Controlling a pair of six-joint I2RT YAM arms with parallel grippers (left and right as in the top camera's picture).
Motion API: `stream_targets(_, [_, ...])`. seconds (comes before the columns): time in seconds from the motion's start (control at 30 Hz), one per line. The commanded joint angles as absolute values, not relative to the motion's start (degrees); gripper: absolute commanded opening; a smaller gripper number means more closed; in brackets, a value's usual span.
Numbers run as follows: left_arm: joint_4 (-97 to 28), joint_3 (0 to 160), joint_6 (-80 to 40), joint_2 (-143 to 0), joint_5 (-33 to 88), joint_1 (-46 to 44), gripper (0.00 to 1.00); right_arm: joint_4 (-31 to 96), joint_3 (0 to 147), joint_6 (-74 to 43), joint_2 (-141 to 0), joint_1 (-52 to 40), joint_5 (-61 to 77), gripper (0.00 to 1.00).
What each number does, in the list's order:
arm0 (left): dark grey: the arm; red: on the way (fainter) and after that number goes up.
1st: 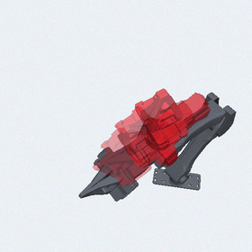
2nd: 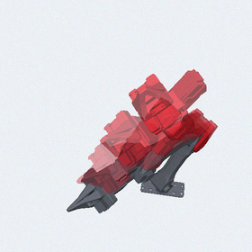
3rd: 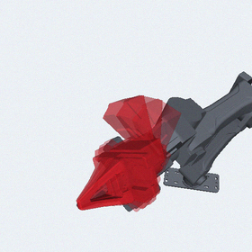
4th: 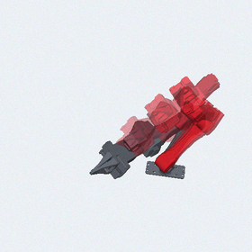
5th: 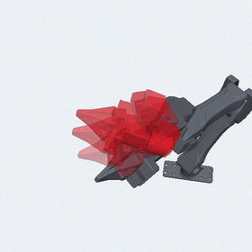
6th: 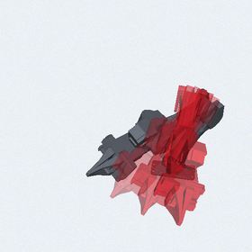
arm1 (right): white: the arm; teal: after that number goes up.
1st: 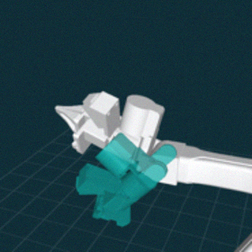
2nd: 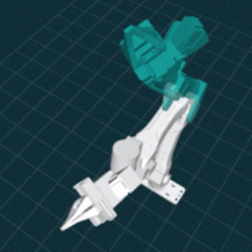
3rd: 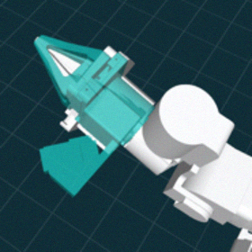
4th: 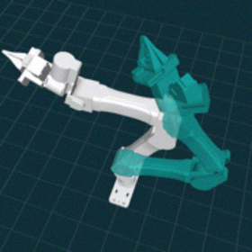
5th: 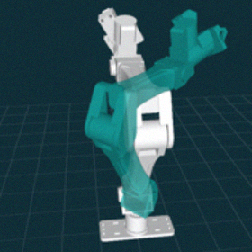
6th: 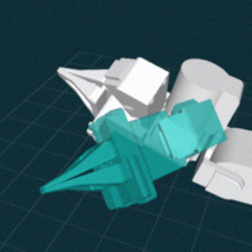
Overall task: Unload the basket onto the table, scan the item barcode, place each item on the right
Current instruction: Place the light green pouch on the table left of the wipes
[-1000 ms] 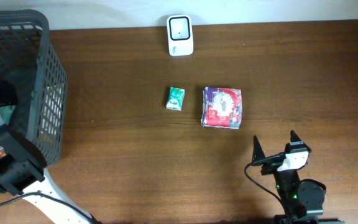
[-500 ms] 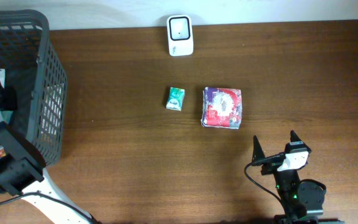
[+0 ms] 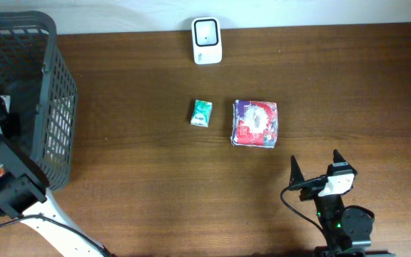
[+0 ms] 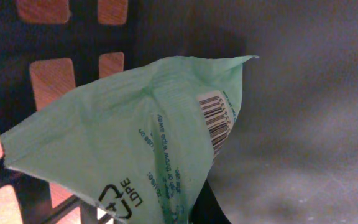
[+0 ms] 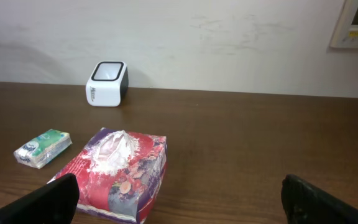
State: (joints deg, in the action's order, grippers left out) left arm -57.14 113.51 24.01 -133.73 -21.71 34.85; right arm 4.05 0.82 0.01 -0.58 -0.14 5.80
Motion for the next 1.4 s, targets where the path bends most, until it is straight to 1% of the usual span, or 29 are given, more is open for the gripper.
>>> stream_targets(0.0, [-57.9, 113.4, 17.5, -129.9, -13.7, 34.1, 0.0, 4.1, 0.3, 0.2, -0.2, 0.1, 5.3, 0.99])
stream_targets(0.07, [-57.9, 114.8, 14.0, -124.2, -11.3, 32.4, 0.0, 4.1, 0.3, 0.2, -0.2, 0.1, 5.3, 0.99])
stream_targets(0.2, [-57.4, 119.2, -2.0, -112.5, -11.2, 29.9, 0.0, 4.1, 0.3, 0.2, -0.2, 0.1, 5.3, 0.99])
stream_targets(0.27, [-56.7, 120.2, -6.3, -106.9, -9.1, 28.8, 0.0, 4.1, 0.3, 0.2, -0.2, 0.1, 5.3, 0.99])
stream_targets(0.3, [-55.1, 120.2, -9.7, -103.1, -2.9, 28.3, 0.0, 4.1, 0.3, 0.2, -0.2, 0.1, 5.3, 0.99])
stream_targets(0.33, [-53.8, 120.2, -12.8, -99.7, 8.2, 28.1, 0.0, 4.1, 0.3, 0.2, -0.2, 0.1, 5.3, 0.99])
stream_targets(0.4, [-52.7, 120.2, -13.9, -96.9, 24.7, 28.1, 0.0, 4.1, 0.3, 0.2, -0.2, 0.1, 5.3, 0.99])
stream_targets(0.47, [-52.2, 120.2, -13.9, -96.3, 36.6, 26.5, 0.0, 4.1, 0.3, 0.2, -0.2, 0.1, 5.3, 0.99])
stream_targets(0.5, [-52.2, 120.1, -13.9, -96.4, 38.4, 24.9, 0.0, 4.1, 0.3, 0.2, -0.2, 0.1, 5.3, 0.99])
stream_targets(0.57, [-52.5, 118.8, -13.2, -96.6, 36.0, 19.4, 0.0, 4.1, 0.3, 0.2, -0.2, 0.1, 5.3, 0.99])
stream_targets(0.67, [-52.6, 115.9, -13.2, -96.6, 35.5, 11.7, 0.0, 4.1, 0.3, 0.2, -0.2, 0.1, 5.3, 0.99])
stream_targets(0.73, [-52.5, 113.4, -13.2, -96.6, 32.1, 6.1, 0.0, 4.1, 0.3, 0.2, -0.2, 0.1, 5.3, 0.99])
stream_targets(0.8, [-52.4, 110.5, -13.2, -96.8, 26.2, 0.5, 0.0, 4.1, 0.3, 0.2, -0.2, 0.1, 5.3, 0.98])
stream_targets(0.93, [-51.5, 102.4, -13.2, -99.3, 8.3, -12.8, 0.0, 4.1, 0.3, 0.2, -0.2, 0.1, 5.3, 0.99])
stream_targets(1.0, [-51.0, 100.5, -13.2, -102.0, 3.5, -16.2, 0.0, 4.1, 0.3, 0.2, -0.2, 0.1, 5.3, 0.99])
stream_targets(1.1, [-51.0, 100.3, -13.2, -108.5, 1.2, -19.3, 0.0, 4.1, 0.3, 0.2, -0.2, 0.1, 5.3, 0.99])
stream_targets(1.17, [-51.0, 100.3, -13.2, -112.4, 1.2, -19.9, 0.0, 4.1, 0.3, 0.2, -0.2, 0.1, 5.3, 0.99])
stream_targets(1.23, [-51.1, 100.3, -13.2, -115.8, 1.2, -19.9, 0.04, 4.1, 0.3, 0.2, -0.2, 0.1, 5.3, 0.99])
stream_targets(1.37, [-51.0, 100.3, -13.2, -120.3, 1.2, -19.9, 0.07, 4.1, 0.3, 0.2, -0.2, 0.1, 5.3, 0.99])
